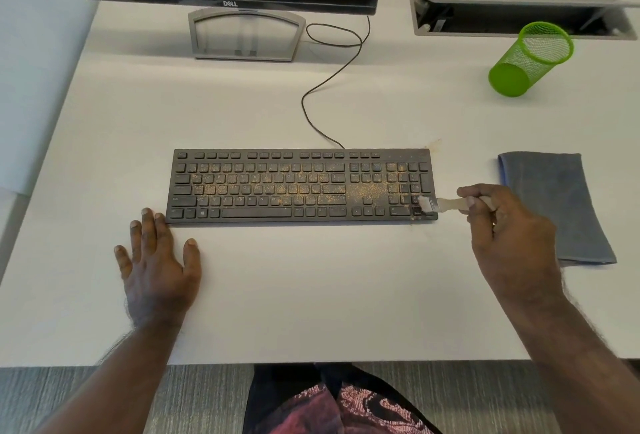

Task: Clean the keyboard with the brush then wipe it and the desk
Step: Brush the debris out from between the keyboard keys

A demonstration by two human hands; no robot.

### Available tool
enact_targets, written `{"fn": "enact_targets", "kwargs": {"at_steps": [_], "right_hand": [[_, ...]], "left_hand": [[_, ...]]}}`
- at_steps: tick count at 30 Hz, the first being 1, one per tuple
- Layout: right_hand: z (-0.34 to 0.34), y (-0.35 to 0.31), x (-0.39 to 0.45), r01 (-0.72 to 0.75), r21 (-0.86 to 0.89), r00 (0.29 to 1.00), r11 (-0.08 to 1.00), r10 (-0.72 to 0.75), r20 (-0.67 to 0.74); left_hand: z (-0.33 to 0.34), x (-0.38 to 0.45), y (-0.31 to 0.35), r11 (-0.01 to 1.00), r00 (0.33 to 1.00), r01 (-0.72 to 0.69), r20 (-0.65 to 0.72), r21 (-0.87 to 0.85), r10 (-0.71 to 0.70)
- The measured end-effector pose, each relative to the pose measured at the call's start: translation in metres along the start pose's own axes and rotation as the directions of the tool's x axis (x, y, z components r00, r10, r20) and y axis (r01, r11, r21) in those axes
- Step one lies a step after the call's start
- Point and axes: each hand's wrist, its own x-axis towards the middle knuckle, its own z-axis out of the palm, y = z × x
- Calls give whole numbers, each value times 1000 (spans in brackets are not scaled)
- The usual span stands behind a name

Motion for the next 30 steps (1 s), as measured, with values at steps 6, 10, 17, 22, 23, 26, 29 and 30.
{"fn": "enact_targets", "kwargs": {"at_steps": [6,10,17,22,23,26,29,30], "right_hand": [[-1,5,-5,-20,-33,997,999,23,72],[-5,-4,-8,0,34,1000,999,-1,21],[3,-1,-11,-48,38,998,998,46,42],[-7,-3,-10,-44,56,998,997,45,-31],[-6,-4,-11,-22,61,999,998,24,-26],[0,-3,-13,26,18,999,1000,-26,28],[-1,2,-10,0,1,999,1000,0,34],[-2,2,-8,-16,15,1000,1000,15,24]], "left_hand": [[-1,0,1,1000,1000,-3,-11,-6,3],[0,0,1,1000,1000,-6,-8,-4,5],[1,1,0,1000,1000,-4,-14,-1,4],[2,1,0,1000,1000,-8,-15,-3,8],[1,1,0,1000,1000,-6,-15,-4,6],[1,0,0,1000,1000,-2,-14,-5,2],[0,0,0,1000,1000,-3,-10,0,3],[0,0,-1,1000,1000,-3,-10,2,3]]}}
